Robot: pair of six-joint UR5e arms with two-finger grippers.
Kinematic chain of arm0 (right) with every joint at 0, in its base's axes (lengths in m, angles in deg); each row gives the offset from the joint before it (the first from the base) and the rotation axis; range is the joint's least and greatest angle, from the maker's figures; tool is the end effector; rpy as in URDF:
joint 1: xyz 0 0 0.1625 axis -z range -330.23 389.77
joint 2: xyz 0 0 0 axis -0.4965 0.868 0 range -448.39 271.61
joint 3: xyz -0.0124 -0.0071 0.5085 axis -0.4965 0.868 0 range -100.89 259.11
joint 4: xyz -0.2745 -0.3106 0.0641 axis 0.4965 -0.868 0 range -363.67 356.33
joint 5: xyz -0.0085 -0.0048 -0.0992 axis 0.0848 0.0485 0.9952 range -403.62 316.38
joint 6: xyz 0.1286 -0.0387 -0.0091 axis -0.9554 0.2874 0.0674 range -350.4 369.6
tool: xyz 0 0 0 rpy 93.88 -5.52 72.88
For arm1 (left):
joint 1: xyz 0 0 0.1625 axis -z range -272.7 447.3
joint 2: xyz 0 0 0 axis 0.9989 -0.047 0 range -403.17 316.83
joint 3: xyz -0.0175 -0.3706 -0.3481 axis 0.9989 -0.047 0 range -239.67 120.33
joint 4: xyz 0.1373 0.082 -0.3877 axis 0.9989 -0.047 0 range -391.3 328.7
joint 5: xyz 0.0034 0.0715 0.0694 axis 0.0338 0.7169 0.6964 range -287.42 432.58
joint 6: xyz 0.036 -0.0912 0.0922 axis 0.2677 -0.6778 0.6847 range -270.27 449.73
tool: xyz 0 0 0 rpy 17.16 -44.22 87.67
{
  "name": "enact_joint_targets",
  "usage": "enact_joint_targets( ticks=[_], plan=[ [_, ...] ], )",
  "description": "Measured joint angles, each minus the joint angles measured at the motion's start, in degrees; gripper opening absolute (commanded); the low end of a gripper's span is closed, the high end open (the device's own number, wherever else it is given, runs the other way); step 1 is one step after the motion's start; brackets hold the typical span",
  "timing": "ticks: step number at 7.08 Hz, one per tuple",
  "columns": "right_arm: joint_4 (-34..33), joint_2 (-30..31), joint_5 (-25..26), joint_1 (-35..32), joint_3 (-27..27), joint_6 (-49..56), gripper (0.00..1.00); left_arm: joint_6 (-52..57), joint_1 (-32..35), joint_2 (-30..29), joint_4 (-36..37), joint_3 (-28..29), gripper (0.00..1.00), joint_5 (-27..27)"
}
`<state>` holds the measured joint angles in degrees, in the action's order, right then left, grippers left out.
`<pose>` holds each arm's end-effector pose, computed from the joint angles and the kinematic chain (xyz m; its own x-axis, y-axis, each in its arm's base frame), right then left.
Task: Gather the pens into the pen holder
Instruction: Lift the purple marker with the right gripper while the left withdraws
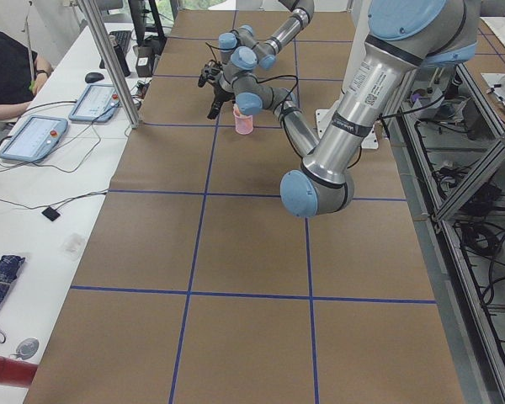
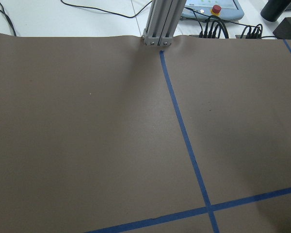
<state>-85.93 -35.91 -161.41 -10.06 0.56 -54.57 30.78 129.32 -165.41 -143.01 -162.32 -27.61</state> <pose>-0.5816 -0.5769 0.4346 0.7344 0.1105 0.6697 -0.0527 0.9930 -0.1061 0.4574 -0.5593 0.2732 0.5303 0.2056 -0.8225 0.3087 0.8567 0.4132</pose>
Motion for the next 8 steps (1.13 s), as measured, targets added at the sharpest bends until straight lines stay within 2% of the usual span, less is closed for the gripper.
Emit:
enact_joint_targets(
  ticks=[2,6,8],
  plan=[
    [0.1,-0.2,0.0,0.0,0.0,0.1,0.0,-0.1,0.0,0.0,0.0,0.0,0.99,0.0],
    [0.2,-0.1,-0.1,-0.3,-1.0,0.3,0.0,-0.3,0.1,0.0,0.1,0.0,0.98,0.0],
    [0.1,0.2,-0.5,-2.2,-5.4,0.3,0.0,-0.1,0.4,0.1,0.6,0.2,0.98,0.0]
  ],
)
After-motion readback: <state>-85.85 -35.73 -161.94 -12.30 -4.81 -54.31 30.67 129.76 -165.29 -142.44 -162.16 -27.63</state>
